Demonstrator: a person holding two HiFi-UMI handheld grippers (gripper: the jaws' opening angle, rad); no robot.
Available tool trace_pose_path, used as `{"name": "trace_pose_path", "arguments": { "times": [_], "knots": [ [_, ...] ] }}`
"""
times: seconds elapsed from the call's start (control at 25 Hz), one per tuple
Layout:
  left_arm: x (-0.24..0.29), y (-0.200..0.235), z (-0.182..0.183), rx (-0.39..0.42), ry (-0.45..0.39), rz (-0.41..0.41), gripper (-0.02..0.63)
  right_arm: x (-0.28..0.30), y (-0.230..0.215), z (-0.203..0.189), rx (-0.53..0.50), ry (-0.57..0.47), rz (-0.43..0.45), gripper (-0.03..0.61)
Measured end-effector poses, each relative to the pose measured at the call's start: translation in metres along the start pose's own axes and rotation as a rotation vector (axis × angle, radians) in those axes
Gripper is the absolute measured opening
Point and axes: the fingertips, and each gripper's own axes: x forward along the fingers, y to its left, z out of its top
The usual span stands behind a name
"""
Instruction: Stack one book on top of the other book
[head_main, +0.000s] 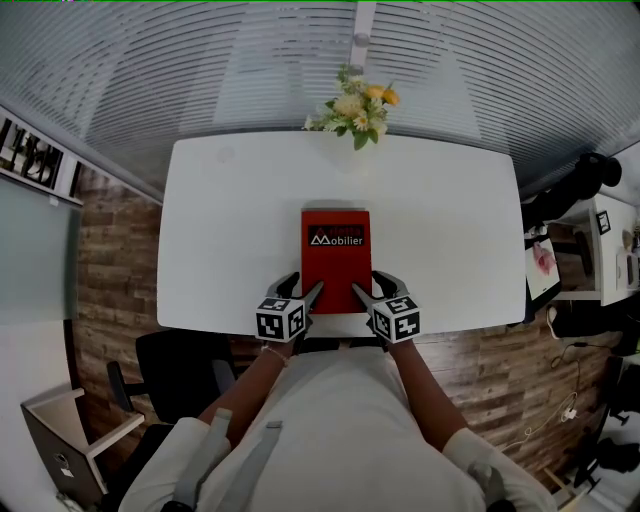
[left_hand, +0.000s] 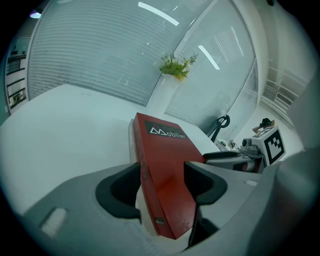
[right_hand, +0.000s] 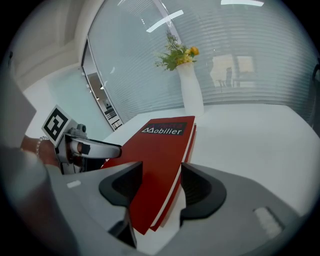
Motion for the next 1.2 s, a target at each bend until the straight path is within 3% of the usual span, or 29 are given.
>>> {"name": "trace_pose_path", "arguments": {
  "times": [0.32,0.8,1.2],
  "knots": [
    [-0.018,-0.004,0.025,0.041,-0.071,-0.002,0.259,-0.023,-0.002,0.031,-0.052,-0.097,-0.044,0.197],
    [-0.06,-0.033,0.09,0.121,-0.278,-0.054,0.11,-0.068,0.019,0.09,-0.148,-0.259,-0.062,0.121],
    [-0.105,-0.071,0.146,0.213,-0.436,-0.112,0.027,-0.115,0.047,0.152,-0.21,-0.401,-0.042,0.066]
  ]
}}
